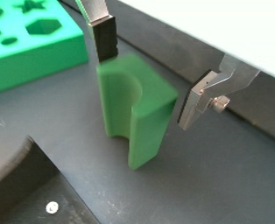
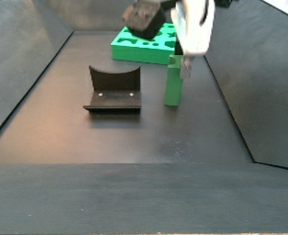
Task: Pick up the arch object. Move up. Place the arch object on the fixture. Regrasp the arch object. Rotate the arch object. Move to above the board. Insert the arch object.
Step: Rotate the arch object, then move to above the board.
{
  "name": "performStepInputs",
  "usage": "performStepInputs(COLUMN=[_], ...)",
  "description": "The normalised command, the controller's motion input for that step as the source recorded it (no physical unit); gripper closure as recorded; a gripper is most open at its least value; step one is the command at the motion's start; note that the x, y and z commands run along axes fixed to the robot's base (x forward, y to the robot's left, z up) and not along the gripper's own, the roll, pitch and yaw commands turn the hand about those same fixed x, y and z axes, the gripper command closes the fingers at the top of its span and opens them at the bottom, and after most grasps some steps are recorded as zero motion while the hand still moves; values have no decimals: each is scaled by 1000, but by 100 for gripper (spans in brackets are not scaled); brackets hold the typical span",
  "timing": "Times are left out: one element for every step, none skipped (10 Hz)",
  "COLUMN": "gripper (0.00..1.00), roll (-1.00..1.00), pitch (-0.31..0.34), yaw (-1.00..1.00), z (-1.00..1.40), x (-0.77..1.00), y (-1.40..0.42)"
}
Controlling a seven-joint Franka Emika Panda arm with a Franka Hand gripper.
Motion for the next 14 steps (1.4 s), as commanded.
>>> performStepInputs(gripper=[0,0,0,100,100,100,100,100,100,100,100,100,100,100], roll=[-51,-66,-77,-87,100,100,101,107,114,125,129,126,123,112], pitch=[-39,-34,-32,-24,-124,-120,-99,-50,0,44,57,52,48,35], yaw=[-43,-35,-29,-22,110,109,90,54,32,7,5,15,18,19], z=[-520,-319,-176,0,1000,1000,1000,1000,1000,1000,1000,1000,1000,1000], x=[25,28,35,0,-188,-189,-189,-172,-162,-150,-145,-139,-136,-129], y=[8,7,8,0,97,97,90,81,78,73,70,61,58,54])
